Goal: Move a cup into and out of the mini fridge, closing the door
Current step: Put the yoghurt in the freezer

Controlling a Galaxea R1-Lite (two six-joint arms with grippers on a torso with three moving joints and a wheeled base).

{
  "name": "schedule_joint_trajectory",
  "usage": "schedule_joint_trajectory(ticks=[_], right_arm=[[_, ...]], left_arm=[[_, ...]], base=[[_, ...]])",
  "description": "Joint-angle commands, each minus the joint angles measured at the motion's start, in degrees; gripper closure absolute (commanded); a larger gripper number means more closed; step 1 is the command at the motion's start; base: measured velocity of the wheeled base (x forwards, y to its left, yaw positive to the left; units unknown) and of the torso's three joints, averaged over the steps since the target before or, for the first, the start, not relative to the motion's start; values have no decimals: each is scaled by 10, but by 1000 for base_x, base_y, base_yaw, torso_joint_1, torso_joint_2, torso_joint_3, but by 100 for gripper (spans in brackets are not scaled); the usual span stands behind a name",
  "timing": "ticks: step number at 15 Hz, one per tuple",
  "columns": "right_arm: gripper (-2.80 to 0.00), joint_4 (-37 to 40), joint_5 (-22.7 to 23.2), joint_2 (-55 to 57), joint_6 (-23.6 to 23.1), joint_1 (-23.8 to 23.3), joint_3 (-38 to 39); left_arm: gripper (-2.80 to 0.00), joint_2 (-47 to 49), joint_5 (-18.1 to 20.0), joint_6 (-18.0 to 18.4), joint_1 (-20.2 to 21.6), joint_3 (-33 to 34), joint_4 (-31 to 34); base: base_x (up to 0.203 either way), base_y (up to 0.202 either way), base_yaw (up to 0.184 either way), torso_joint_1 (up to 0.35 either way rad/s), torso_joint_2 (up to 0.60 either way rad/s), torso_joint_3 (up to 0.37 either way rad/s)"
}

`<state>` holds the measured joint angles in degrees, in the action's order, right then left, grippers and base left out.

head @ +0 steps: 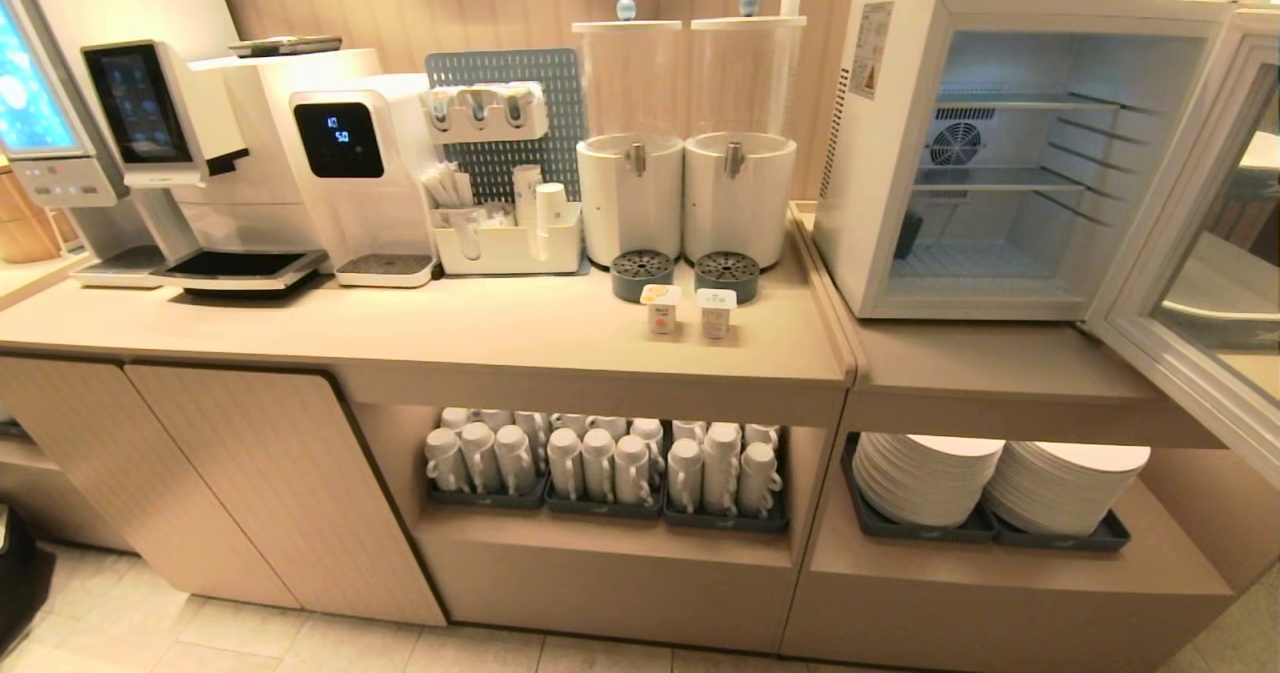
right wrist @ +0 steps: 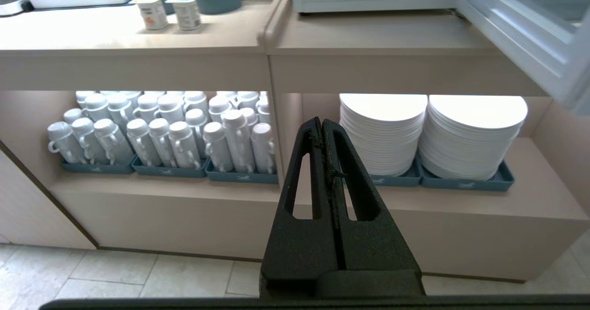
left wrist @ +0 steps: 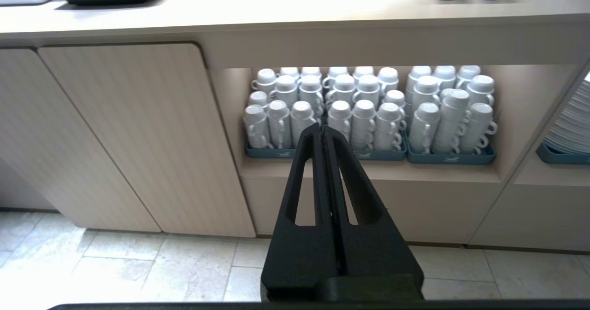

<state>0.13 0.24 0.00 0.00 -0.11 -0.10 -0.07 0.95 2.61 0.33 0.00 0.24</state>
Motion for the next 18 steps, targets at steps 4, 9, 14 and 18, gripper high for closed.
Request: schedule_joint_trajectory(ticks=[4, 9, 14, 18], right_arm=[[0, 0, 0, 1, 0, 1, 0], [0, 0, 0, 1, 1, 0, 0], [0, 0, 0, 1, 1, 0, 0], [0, 0, 0, 1, 1, 0, 0]], left_arm=[[0, 1, -1, -5, 0, 1, 0], [0, 1, -6, -3, 0, 1, -1], [0, 1, -6, -1, 0, 1, -1], [0, 1, -6, -1, 0, 1, -1]], base=[[0, 193, 0, 0, 2, 1], [0, 44, 0, 1, 1, 1], [165, 1, -2, -1, 3, 1], [192, 0, 0, 2, 4, 0]])
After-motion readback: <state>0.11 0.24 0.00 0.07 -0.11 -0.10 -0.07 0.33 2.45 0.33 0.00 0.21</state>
